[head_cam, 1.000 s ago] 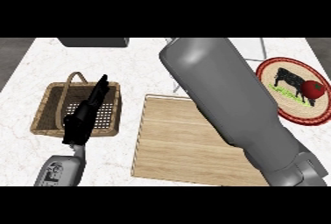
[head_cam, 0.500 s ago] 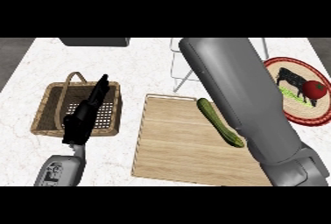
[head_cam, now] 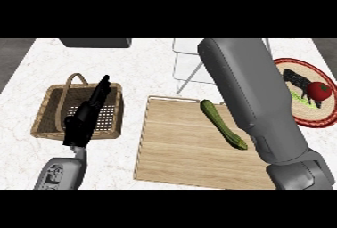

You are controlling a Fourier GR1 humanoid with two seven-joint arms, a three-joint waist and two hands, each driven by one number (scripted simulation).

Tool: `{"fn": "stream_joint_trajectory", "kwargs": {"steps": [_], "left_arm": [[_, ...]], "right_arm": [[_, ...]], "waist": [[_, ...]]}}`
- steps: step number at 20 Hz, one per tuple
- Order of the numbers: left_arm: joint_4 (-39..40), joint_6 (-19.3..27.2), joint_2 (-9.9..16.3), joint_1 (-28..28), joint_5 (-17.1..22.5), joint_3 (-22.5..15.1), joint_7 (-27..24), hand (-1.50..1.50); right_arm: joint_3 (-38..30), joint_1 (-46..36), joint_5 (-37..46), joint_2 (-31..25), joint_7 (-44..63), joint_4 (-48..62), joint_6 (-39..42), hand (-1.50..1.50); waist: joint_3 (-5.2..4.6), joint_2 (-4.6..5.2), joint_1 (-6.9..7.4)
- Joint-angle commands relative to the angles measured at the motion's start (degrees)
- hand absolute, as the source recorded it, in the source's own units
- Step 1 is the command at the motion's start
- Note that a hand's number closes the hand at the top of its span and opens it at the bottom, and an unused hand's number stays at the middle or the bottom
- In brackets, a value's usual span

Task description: Pick the pear from the tray and place it in the tiered shelf

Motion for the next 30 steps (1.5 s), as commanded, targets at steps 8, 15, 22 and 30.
{"fn": "stream_joint_trajectory", "kwargs": {"steps": [8, 15, 22, 30], "left_arm": [[-3.2, 0.2, -0.2, 3.7, -0.3, -0.4, 1.0, 0.00], [0.2, -2.0, 1.5, 2.2, 1.2, 1.8, -0.8, 0.00], [1.1, -0.3, -0.5, 1.7, 0.3, 1.3, -1.0, 0.00], [0.6, -1.4, 0.6, 3.2, 0.8, 2.1, -1.9, 0.00]], "right_arm": [[-2.8, 3.6, 11.7, -2.6, 14.9, 1.7, 4.0, -1.50], [-5.5, 7.6, 8.3, -1.3, 10.8, -7.4, 0.1, -1.50], [-7.3, 4.8, 1.7, -0.3, 7.2, -13.9, 5.0, -1.50], [-10.2, 3.0, -1.7, -0.9, 7.6, -20.5, -1.6, -1.50]], "waist": [[-0.12, -0.46, -0.84], [-0.12, -0.17, -0.83], [-0.12, -0.31, -0.87], [-0.10, -0.40, -0.90]]}}
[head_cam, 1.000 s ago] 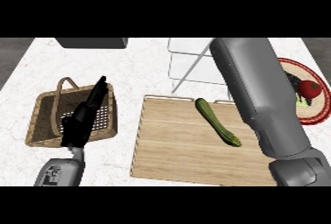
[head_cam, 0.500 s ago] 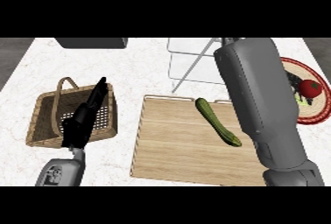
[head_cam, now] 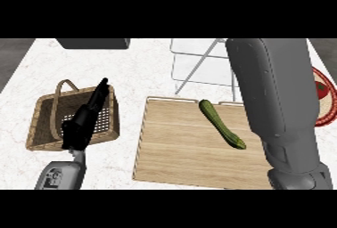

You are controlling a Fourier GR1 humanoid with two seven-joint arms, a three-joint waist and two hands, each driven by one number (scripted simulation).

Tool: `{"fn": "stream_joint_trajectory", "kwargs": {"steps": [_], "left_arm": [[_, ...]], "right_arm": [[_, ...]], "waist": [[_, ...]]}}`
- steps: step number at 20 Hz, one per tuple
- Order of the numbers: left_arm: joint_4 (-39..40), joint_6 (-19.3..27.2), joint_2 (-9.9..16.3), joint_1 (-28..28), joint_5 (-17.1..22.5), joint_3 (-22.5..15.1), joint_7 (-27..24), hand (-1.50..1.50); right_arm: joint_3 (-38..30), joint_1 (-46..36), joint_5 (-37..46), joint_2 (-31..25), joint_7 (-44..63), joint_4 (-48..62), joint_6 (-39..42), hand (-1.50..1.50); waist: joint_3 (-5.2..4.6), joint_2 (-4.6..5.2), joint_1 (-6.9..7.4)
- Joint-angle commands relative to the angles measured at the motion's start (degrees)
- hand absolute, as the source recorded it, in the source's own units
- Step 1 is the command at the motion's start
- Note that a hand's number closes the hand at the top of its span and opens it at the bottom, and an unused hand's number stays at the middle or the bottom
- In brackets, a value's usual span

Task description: Pick the pear from the tray and place it in the tiered shelf

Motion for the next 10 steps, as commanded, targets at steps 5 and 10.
{"fn": "stream_joint_trajectory", "kwargs": {"steps": [5, 10], "left_arm": [[3.3, 0.0, 0.2, 1.3, -0.4, 0.6, -1.8, 0.00], [-1.7, -1.1, 1.1, 4.5, 0.6, 0.5, 0.2, 0.00]], "right_arm": [[-4.0, -1.6, 2.6, -1.5, 7.3, -16.0, 0.8, -1.50], [-7.0, 3.1, 5.0, -0.3, 13.0, -31.0, 13.6, -1.50]], "waist": [[-0.15, -0.21, -1.22], [-0.11, -0.99, -1.89]]}}
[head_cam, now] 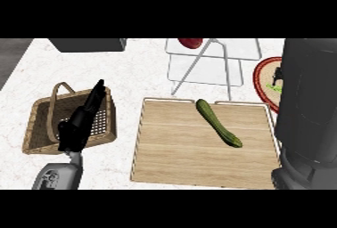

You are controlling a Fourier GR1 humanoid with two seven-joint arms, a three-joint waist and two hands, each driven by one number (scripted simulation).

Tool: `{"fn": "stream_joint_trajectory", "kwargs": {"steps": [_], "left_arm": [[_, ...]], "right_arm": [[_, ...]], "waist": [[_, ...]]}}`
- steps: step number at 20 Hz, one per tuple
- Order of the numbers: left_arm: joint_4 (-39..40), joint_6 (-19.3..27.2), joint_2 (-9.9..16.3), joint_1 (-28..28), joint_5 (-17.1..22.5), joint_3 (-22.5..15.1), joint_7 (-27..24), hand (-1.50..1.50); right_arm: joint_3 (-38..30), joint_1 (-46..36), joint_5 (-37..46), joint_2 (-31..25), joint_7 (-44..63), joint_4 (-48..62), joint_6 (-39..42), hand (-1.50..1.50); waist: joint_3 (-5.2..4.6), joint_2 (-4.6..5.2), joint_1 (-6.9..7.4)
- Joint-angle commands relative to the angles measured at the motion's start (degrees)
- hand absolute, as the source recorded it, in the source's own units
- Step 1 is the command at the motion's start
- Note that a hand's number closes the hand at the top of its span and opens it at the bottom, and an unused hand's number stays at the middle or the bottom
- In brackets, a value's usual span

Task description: Pick the pear from the tray and place it in the tiered shelf

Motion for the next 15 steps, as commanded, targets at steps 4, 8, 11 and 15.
{"fn": "stream_joint_trajectory", "kwargs": {"steps": [4, 8, 11, 15], "left_arm": [[0.7, 1.7, -0.9, 1.5, -1.0, 0.1, 0.1, 0.00], [0.7, 0.4, 0.3, 1.8, 0.4, 1.5, 0.4, 0.00], [0.1, 1.9, -0.8, 1.7, -0.5, 1.0, 1.9, 0.00], [0.5, 1.8, -0.7, 1.6, -0.2, 1.5, -0.2, 0.00]], "right_arm": [[-4.7, 5.7, -3.0, 0.1, 8.7, -17.5, 20.8, -1.50], [-6.4, 13.7, -8.1, -0.8, 6.2, -29.8, 30.9, -1.50], [-8.1, 17.9, -12.0, -2.1, 4.4, -36.8, 39.8, -1.50], [-11.8, 23.0, -18.2, -0.2, 6.2, -51.6, 47.7, -1.50]], "waist": [[-0.14, -0.50, -1.96], [-0.10, -0.65, -3.01], [-0.06, -0.66, -3.33], [-0.11, -0.43, -2.78]]}}
